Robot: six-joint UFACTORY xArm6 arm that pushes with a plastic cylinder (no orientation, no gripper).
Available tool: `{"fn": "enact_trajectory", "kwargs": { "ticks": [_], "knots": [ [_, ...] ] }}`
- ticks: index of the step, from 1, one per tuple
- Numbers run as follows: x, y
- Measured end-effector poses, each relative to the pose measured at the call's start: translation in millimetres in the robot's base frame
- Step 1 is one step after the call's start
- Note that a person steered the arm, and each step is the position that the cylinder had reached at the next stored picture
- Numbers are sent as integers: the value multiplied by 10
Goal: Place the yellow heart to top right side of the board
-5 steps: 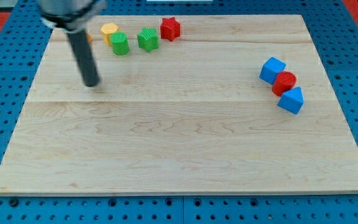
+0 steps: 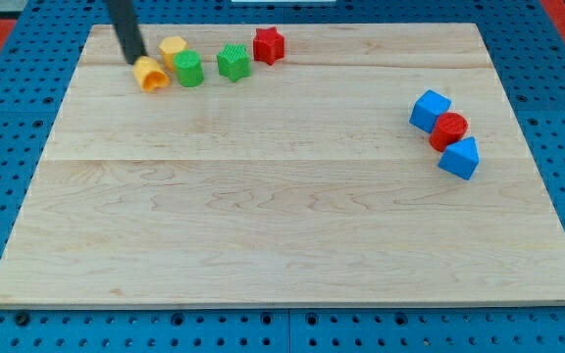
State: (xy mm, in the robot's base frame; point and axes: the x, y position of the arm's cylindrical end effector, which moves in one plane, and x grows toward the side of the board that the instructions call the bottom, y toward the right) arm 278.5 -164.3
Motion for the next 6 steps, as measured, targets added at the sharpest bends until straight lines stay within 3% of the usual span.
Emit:
{"fn": "enact_trajectory", "kwargs": {
  "ticks": [1, 3, 4, 5, 6],
  "knots": [
    [292, 509],
    [342, -821],
    [299, -960],
    [674, -1014],
    [721, -645]
  ]
}}
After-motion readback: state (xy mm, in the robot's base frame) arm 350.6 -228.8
